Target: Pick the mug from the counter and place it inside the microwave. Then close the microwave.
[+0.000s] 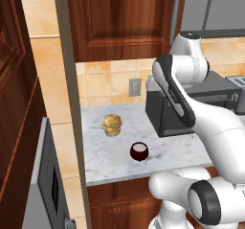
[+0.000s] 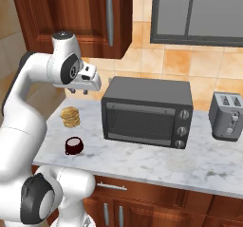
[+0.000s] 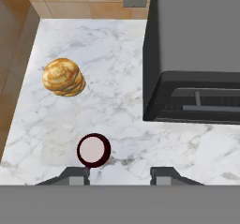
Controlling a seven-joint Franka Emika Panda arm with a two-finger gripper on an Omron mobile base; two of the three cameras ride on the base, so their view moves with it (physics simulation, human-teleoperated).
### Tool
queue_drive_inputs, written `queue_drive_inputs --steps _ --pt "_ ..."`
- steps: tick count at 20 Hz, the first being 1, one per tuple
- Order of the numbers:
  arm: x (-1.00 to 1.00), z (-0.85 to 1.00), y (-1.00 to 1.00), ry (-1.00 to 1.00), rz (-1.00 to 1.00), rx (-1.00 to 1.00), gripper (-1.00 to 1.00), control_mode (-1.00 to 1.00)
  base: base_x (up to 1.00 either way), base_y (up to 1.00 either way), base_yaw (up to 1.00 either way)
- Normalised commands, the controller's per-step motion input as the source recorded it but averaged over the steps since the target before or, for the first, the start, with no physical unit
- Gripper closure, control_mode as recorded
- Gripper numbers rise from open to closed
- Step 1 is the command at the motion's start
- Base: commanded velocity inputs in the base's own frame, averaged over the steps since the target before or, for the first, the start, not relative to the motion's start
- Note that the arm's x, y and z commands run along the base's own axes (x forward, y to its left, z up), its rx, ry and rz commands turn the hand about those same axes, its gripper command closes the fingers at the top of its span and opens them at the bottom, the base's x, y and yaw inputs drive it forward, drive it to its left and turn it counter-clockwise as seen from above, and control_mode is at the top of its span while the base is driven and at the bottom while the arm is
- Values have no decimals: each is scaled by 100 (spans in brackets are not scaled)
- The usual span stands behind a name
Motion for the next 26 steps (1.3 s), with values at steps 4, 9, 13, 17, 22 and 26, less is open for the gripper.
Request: queue_drive_inputs --steps 4,9,13,17,22,26 --pt "0 -2 2 0 0 0 -100 -100 0 0 0" --pt "10 -10 14 1 0 0 -100 -100 0 0 0" --pt "-7 -17 17 6 0 4 -100 -100 0 0 0" --pt "-30 -28 1 10 0 4 -100 -100 0 0 0" --pt "-32 -22 6 14 0 5 -100 -100 0 0 0" --pt "-22 -51 28 11 0 4 -100 -100 0 0 0"
